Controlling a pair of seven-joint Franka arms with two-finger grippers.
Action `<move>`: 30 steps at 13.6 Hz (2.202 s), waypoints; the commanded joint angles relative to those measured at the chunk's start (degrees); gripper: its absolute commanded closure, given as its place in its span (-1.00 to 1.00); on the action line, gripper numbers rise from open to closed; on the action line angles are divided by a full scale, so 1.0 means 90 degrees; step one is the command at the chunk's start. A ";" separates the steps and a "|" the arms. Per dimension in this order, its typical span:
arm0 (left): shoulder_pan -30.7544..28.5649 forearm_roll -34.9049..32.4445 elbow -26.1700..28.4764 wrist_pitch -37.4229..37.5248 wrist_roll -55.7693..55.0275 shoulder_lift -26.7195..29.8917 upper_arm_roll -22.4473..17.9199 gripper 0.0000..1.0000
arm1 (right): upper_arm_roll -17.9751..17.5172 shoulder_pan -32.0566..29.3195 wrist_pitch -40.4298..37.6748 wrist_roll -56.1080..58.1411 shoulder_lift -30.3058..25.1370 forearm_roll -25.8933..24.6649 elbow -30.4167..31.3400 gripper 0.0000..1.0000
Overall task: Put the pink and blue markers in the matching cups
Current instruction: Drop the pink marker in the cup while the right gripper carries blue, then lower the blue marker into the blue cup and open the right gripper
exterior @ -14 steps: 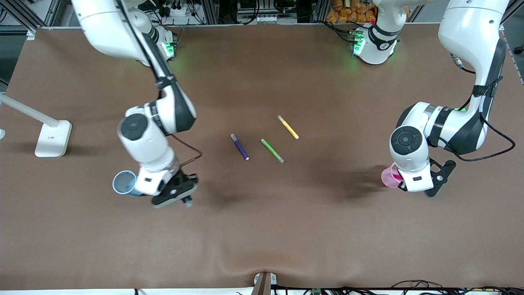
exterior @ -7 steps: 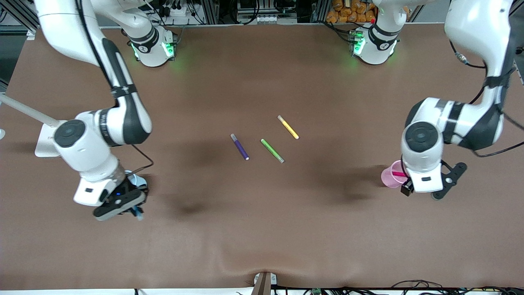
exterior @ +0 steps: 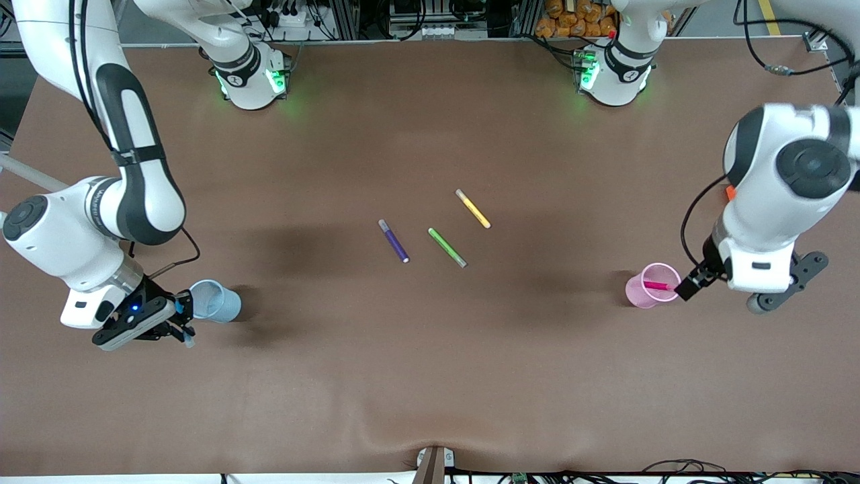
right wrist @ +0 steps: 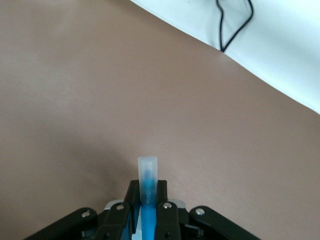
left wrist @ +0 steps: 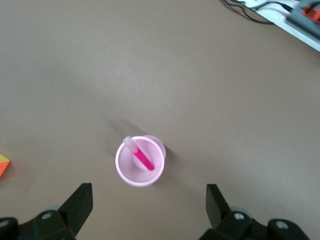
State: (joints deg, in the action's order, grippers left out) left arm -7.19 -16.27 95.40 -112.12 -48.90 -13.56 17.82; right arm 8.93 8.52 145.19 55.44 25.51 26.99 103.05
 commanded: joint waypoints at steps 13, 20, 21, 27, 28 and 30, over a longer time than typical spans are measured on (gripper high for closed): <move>0.0251 0.0967 -0.1255 0.2612 0.3037 0.1105 -0.0377 -1.00 | -0.0124 -0.0058 -0.0664 0.3342 -0.0354 0.1630 0.0630 1.00; 0.0710 0.1827 -0.0573 0.3122 0.4064 0.2013 -0.1587 -1.00 | -0.0124 -0.0311 -0.1191 0.4913 -0.0325 0.2567 0.0582 1.00; 0.0895 0.1817 -0.0455 0.3122 0.4095 0.2121 -0.1763 -1.00 | -0.0124 -0.0341 -0.1191 0.4963 -0.0325 0.2606 0.0582 1.00; 0.0887 0.1798 -0.0473 0.3190 0.4232 0.2092 -0.1775 -1.00 | -0.0124 -0.0643 -0.1805 0.6055 -0.0140 0.3396 0.0504 1.00; 0.0887 0.1769 -0.0473 0.3200 0.4232 0.2102 -0.1765 -1.00 | -0.0124 -0.0702 -0.1961 0.6183 -0.0091 0.3475 0.0455 1.00; 0.0916 0.1700 -0.0464 0.3278 0.4193 0.2112 -0.1688 -1.00 | -0.0124 -0.0809 -0.2283 0.6369 -0.0022 0.3641 0.0406 1.00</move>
State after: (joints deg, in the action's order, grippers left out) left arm 0.50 -0.58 90.35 -83.70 -11.54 4.16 2.36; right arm 8.61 3.05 126.86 109.28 24.67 56.87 107.16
